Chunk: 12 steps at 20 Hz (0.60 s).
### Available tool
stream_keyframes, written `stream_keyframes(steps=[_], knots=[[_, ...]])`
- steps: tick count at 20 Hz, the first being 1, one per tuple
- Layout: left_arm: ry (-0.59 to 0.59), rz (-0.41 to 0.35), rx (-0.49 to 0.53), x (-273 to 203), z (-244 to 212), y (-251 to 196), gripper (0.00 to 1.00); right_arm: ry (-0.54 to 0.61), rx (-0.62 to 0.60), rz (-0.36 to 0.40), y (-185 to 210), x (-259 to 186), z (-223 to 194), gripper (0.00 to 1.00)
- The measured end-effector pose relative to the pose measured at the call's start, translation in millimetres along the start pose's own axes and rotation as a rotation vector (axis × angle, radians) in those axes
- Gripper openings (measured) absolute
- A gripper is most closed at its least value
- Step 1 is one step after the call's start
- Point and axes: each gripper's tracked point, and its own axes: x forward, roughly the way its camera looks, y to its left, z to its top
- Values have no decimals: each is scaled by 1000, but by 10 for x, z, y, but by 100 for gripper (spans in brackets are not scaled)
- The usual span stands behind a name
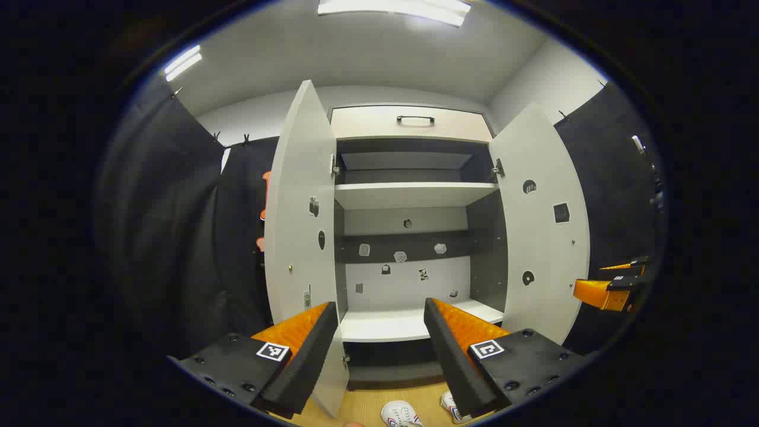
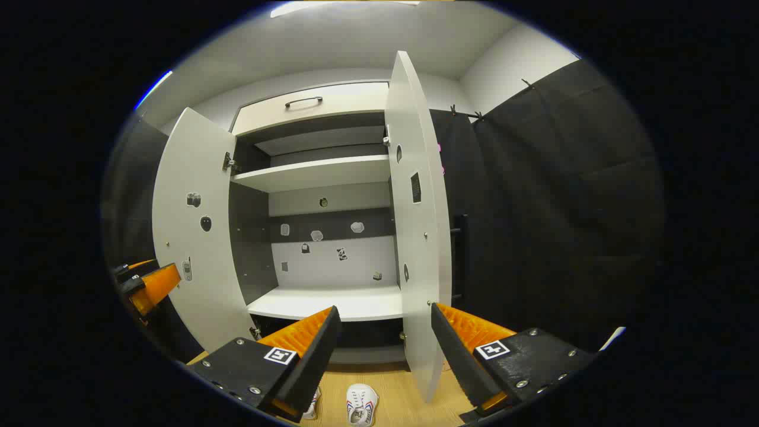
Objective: Grab one shoe with the right hand and put it into the shoe cabinet, grab the other shoe with the left hand and put it into the shoe cabinet; then close the right door with the right hand and the left door with the left hand.
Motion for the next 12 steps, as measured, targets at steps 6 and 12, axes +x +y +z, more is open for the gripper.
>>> stream_keyframes(steps=[6,12], knots=[[30,32,-5,-20,-101,83,95,17,-37,47,182,24,-37,94],[12,51,20,82,-58,89,95,-20,0,42,176,152,48,94]])
